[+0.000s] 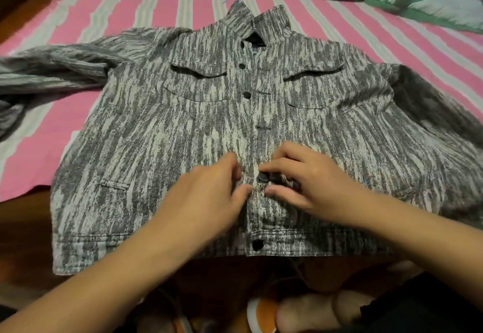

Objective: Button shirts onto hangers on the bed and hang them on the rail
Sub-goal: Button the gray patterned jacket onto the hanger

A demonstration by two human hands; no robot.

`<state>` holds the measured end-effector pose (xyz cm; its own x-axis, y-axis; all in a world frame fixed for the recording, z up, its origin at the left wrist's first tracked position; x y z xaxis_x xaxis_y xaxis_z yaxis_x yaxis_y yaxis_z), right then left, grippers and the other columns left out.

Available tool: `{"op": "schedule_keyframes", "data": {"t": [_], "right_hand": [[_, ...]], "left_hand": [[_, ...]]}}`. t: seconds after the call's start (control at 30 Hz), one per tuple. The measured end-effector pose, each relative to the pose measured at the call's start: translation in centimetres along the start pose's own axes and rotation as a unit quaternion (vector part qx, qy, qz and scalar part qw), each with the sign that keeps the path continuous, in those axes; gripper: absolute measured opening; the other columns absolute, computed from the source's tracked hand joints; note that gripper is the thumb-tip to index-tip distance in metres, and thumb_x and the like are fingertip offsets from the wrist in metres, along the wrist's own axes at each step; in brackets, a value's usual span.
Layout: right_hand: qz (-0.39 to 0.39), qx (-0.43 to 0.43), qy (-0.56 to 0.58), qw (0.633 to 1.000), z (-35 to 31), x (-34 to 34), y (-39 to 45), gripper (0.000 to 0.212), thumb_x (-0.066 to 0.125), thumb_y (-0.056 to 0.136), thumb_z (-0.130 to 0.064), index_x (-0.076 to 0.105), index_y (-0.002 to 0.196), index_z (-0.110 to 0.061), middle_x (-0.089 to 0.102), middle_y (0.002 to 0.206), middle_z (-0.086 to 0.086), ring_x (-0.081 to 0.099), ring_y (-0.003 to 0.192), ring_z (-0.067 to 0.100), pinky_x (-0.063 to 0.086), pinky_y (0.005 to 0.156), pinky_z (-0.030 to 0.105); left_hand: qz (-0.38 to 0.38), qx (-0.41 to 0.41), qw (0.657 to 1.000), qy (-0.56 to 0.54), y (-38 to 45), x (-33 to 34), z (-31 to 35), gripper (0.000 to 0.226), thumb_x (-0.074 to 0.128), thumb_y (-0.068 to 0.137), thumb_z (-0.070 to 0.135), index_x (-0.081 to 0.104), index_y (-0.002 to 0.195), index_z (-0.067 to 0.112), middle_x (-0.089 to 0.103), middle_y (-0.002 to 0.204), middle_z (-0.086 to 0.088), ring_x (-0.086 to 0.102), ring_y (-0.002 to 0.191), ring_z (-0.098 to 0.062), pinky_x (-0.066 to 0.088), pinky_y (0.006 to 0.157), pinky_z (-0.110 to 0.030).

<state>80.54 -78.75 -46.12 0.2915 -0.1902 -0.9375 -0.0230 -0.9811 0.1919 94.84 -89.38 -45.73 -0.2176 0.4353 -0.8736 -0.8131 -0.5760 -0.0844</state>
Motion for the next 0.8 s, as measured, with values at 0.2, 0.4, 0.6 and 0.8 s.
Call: {"op": "schedule_keyframes", "data": {"t": [0.2,0.4,0.6,0.8], "right_hand": [[-0.009,0.011,-0.136,0.991,-2.8,0.5,1.8,0.018,0.056,0.091,-0.027,0.061,0.095,-0.010,0.054,0.082,-0.001,0.049,0.059,0.011,0.047,0.048,0.019],[-0.046,0.137,-0.073,0.987,-2.4,0.2,2.3,0.028,0.039,0.104,-0.034,0.049,0.086,-0.015,0.048,0.077,-0.006,0.043,0.054,0.004,0.039,0.047,0.016],[-0.021,0.258,0.005,0.966,5.1,-2.0,7.3,0.024,0.051,0.103,-0.035,0.060,0.083,-0.027,0.060,0.078,-0.012,0.057,0.069,0.003,0.045,0.067,0.019],[0.071,0.334,0.108,0.934,7.9,-0.1,7.5,0.016,0.052,0.102,-0.029,0.057,0.087,-0.029,0.063,0.080,-0.009,0.060,0.069,0.010,0.052,0.062,0.032]], "left_hand": [[0.059,-0.040,0.997,0.010,2.7,-4.4,-1.0,0.012,0.053,0.101,0.042,0.059,0.097,0.032,0.064,0.077,0.007,0.064,0.057,-0.005,0.047,0.043,-0.019],[0.085,-0.013,0.995,-0.055,5.2,-3.6,-1.5,0.008,0.056,0.103,0.025,0.063,0.104,0.029,0.061,0.088,0.016,0.054,0.077,0.008,0.042,0.053,-0.014],[-0.074,0.018,0.997,0.011,9.4,-0.7,0.0,0.021,0.054,0.103,0.024,0.068,0.117,0.030,0.069,0.108,0.008,0.063,0.075,-0.002,0.058,0.077,-0.022],[-0.141,0.012,0.956,-0.256,12.2,-1.0,0.5,0.025,0.059,0.101,0.019,0.066,0.116,0.038,0.067,0.091,0.011,0.054,0.059,0.004,0.045,0.053,-0.012]]}}
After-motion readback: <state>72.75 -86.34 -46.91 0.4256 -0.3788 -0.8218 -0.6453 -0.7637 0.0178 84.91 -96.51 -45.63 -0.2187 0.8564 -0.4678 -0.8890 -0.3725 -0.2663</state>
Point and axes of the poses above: each hand's wrist, its own y-axis towards the middle knuckle, its own x-axis out of the palm, z = x × y, the point moved 5 cm from there along y, towards the middle knuckle
